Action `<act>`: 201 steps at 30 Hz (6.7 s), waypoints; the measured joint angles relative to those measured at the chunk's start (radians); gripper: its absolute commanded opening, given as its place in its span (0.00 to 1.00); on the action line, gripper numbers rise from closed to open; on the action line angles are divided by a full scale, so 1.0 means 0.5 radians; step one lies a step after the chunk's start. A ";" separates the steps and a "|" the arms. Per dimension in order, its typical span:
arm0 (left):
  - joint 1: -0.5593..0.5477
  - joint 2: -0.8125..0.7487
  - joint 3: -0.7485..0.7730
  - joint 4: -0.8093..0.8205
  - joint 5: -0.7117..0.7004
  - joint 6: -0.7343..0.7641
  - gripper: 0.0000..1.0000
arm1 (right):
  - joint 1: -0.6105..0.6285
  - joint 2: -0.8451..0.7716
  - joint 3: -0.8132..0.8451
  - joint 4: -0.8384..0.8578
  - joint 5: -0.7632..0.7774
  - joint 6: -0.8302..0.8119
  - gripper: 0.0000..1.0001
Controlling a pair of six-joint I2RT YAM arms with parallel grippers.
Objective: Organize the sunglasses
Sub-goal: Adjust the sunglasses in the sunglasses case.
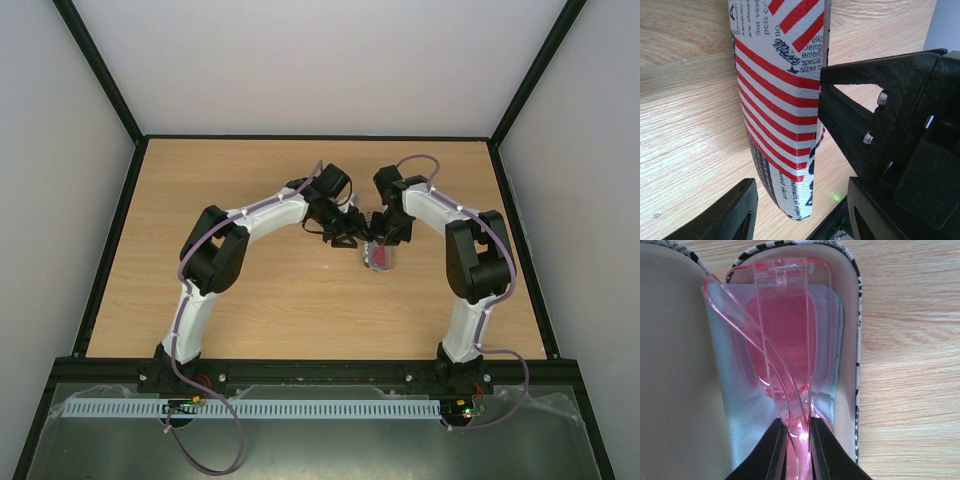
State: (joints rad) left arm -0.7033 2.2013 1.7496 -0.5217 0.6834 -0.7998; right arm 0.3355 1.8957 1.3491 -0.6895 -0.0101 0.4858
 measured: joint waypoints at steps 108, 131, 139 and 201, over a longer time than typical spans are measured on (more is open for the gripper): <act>0.063 0.025 0.204 -0.044 -0.079 -0.089 0.51 | -0.002 -0.051 0.004 0.056 0.107 -0.097 0.01; 0.029 0.026 0.205 -0.021 -0.070 -0.121 0.51 | -0.002 -0.066 -0.186 0.198 0.211 -0.003 0.07; 0.027 0.026 0.225 -0.023 -0.066 -0.121 0.51 | -0.023 -0.075 -0.187 0.198 0.202 0.015 0.05; 0.007 0.072 0.336 -0.044 -0.023 -0.107 0.51 | -0.048 -0.088 -0.167 0.231 0.276 0.031 0.01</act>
State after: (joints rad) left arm -0.6998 2.2372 1.9179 -0.5438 0.6720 -0.8532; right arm 0.3115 1.8519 1.2655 -0.5739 0.1280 0.5014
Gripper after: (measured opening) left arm 0.510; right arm 0.107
